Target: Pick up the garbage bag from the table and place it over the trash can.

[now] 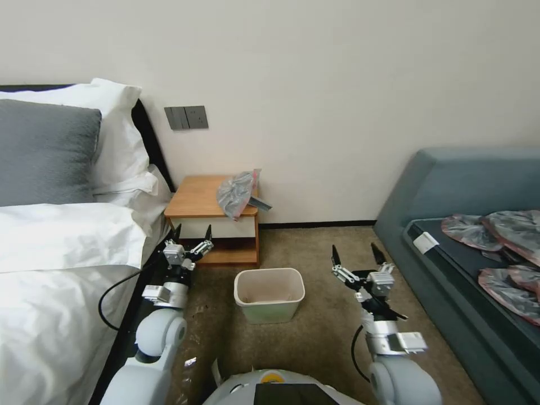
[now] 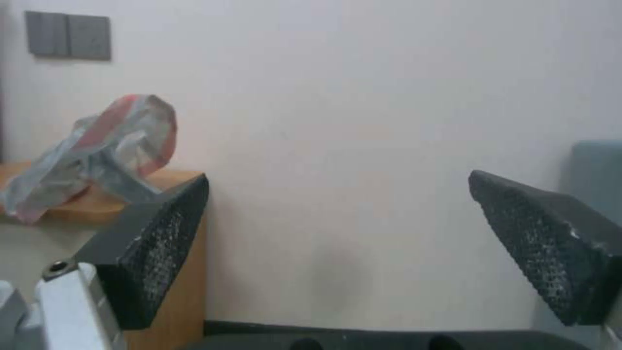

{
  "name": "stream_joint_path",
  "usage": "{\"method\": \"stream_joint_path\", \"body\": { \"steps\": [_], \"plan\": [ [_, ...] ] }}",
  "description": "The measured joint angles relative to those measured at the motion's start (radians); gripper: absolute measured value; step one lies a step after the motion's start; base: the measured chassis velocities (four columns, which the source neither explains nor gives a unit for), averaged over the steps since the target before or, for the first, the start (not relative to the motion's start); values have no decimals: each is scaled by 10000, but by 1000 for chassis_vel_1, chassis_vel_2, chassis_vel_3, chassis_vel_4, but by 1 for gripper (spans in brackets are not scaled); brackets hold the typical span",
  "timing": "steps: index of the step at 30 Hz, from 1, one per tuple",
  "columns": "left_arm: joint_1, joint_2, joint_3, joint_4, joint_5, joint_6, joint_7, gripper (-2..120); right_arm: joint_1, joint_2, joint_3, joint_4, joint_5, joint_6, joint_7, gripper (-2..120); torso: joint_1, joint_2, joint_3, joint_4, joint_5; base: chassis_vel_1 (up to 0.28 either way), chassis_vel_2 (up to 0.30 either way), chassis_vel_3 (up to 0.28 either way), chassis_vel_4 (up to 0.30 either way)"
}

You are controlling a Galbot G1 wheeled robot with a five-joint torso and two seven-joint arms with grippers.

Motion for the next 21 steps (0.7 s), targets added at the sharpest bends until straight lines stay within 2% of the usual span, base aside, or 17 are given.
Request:
{"method": "stream_joint_path", "body": {
  "steps": [1,3,4,7,10,11,15,16,19,20,21],
  "plan": [
    [3,40,27,-16,-86,16,16,95,79,4,-27,-156,-95,34,-55,100,0,0,0,8,15,0,0,0,0],
    [16,53,44,-12,-96,56,11,95,121,10,-36,-240,-182,39,-27,100,1,-1,0,8,15,0,0,0,0],
    [29,53,69,0,-70,134,-20,95,178,10,-36,-308,-264,47,95,100,1,0,0,5,3,0,0,0,0],
    [71,52,96,12,19,279,-112,95,301,10,-59,-498,-605,121,585,100,1,0,0,4,11,0,0,0,0],
    [116,19,120,83,407,552,-377,95,678,-248,68,-1054,-2965,228,1833,100,1,0,0,4,10,0,0,0,0],
    [116,19,120,83,407,552,-377,95,678,-248,68,-1054,-2965,228,1833,100,1,0,0,4,10,0,0,0,0],
    [207,-62,118,200,963,644,-621,95,1388,-1579,29,-1998,-4113,520,1759,100,1,0,0,4,12,0,0,0,0],
    [207,-62,118,200,963,644,-621,95,1388,-1579,29,-1998,-4113,520,1759,100,1,0,0,4,12,0,0,0,0],
    [260,-117,99,322,1190,558,-642,95,2352,-2662,-190,-2601,-4302,465,1513,100,1,0,1,6,12,0,0,0,0],
    [260,-117,99,322,1190,558,-642,95,2352,-2662,-190,-2601,-4302,465,1513,100,1,0,1,6,12,0,0,0,0],
    [271,-151,94,370,1262,524,-644,95,2723,-3063,-322,-2805,-4337,363,1439,100,1,0,1,5,14,0,0,0,0]
  ]
}}
